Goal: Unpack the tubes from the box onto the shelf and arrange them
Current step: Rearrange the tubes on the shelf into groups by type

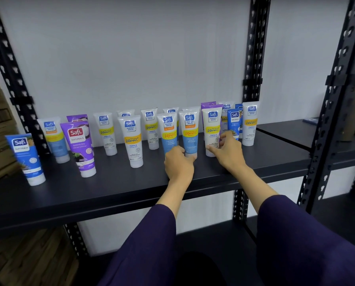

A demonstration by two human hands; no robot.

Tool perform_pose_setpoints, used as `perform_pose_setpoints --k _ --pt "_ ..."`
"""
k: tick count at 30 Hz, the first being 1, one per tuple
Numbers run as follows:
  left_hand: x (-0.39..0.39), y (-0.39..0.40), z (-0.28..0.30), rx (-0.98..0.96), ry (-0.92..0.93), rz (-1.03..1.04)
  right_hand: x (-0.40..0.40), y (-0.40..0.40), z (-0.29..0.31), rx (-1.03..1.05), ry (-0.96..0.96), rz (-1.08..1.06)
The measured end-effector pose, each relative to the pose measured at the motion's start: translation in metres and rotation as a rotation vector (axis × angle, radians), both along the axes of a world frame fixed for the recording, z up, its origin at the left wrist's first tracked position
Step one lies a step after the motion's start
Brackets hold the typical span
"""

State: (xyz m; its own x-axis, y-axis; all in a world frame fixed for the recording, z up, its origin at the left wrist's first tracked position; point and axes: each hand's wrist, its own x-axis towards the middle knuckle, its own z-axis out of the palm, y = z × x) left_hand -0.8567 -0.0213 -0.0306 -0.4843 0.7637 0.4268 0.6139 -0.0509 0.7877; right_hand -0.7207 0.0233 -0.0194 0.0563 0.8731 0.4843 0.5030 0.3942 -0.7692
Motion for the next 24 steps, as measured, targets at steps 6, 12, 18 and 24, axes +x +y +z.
perform_pose_setpoints --k 6,12,18,24 --pt "0.003 -0.015 0.008 0.099 0.024 -0.11 0.003 -0.008 -0.002 0.163 0.049 -0.025" --pt "-0.001 -0.015 0.056 0.288 0.18 -0.314 -0.004 -0.011 0.035 0.37 0.066 0.058" --pt "-0.033 0.008 0.117 0.328 0.374 -0.317 -0.015 0.01 0.085 0.478 -0.078 0.097" --pt "-0.088 0.035 0.166 0.188 0.431 -0.274 -0.021 0.045 0.127 0.385 -0.254 0.169"
